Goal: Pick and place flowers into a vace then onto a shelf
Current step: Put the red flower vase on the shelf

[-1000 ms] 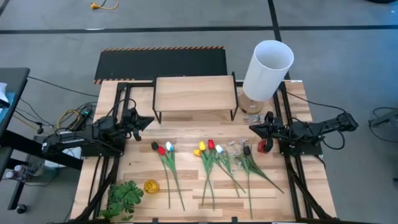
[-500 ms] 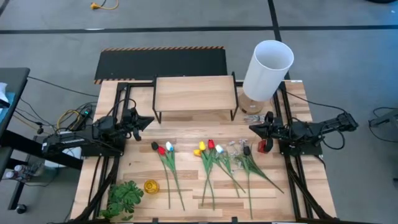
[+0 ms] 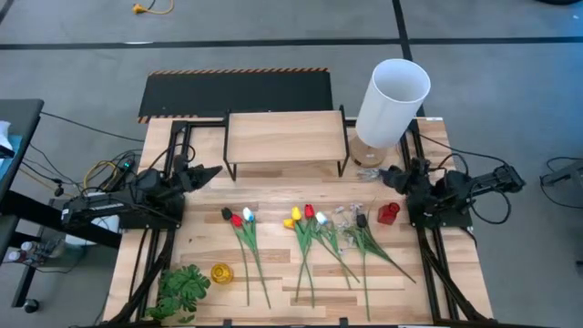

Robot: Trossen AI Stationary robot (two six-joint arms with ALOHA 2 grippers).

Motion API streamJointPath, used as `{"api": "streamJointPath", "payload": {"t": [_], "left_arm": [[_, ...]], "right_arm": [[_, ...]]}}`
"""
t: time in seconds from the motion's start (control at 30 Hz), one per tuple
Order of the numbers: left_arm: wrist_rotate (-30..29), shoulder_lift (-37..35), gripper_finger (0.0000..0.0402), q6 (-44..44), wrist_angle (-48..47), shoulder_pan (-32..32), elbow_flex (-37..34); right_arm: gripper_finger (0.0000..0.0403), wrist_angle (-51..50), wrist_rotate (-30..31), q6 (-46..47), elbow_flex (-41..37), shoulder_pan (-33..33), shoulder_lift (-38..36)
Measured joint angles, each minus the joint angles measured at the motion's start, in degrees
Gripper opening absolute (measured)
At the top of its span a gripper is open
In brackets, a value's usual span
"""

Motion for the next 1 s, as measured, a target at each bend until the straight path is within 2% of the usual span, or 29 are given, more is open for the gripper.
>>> {"api": "streamJointPath", "payload": {"t": [0.17,0.3,0.43,0.6,0.67,0.8,1.0], "left_arm": [[-0.14,0.02,0.0,-4.06,4.87,0.01,0.0],[2.75,0.02,0.0,-2.63,10.69,0.01,0.02],[6.57,0.0,0.0,-0.84,16.75,-0.01,0.02],[7.8,0.0,0.0,0.07,21.47,0.01,0.04],[7.89,0.0,0.0,0.09,21.57,0.01,0.04],[8.28,0.01,0.0,0.07,21.5,-0.01,0.04],[8.4,0.02,0.0,0.07,21.38,-0.03,0.04]], "right_arm": [[0.0,4.03,-0.22,0.37,0.0,0.18,0.0],[0.0,4.74,-0.52,1.8,0.0,0.88,0.0],[0.0,4.44,-4.3,1.64,0.6,0.87,0.03],[0.0,3.0,-8.84,-2.57,5.27,0.87,0.02],[0.0,-1.44,-9.69,-3.98,8.71,0.87,0.0],[0.0,-18.98,-8.65,-4.02,16.84,0.87,0.89],[0.0,-41.33,-7.58,1.82,28.46,0.87,7.35]]}}
